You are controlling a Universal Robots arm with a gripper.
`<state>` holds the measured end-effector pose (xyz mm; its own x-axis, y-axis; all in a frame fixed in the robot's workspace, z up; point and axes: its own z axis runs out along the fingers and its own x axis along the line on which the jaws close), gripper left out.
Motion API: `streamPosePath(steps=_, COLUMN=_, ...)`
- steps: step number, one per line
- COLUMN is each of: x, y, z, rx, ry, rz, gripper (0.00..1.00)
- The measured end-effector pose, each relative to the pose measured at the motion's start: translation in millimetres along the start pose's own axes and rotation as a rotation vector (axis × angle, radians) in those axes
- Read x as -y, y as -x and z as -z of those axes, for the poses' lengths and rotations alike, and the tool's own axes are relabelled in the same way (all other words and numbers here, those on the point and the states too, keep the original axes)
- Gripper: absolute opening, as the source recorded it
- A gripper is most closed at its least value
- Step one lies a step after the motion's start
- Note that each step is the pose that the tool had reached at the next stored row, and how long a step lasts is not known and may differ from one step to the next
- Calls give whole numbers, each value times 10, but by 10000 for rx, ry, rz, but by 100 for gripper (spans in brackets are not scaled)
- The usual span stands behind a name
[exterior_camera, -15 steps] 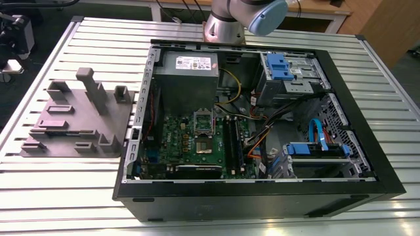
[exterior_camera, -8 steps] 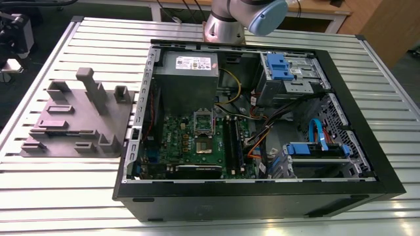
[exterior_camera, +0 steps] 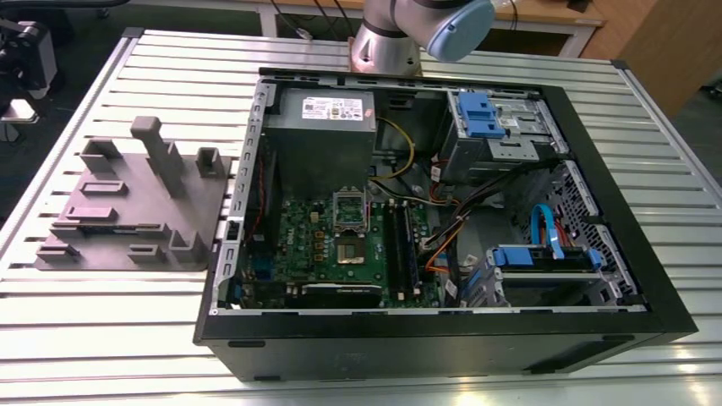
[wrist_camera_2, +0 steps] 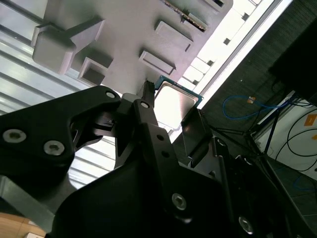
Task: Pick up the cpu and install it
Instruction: 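Pick up the cpu and move it towards the insertion slot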
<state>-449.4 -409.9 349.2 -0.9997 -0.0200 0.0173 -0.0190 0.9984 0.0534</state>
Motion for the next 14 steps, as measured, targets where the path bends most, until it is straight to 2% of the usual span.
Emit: streamPosePath(steps=14, x=-2, y=-1, z=46, rx=0, ry=0, rz=0, gripper=47)
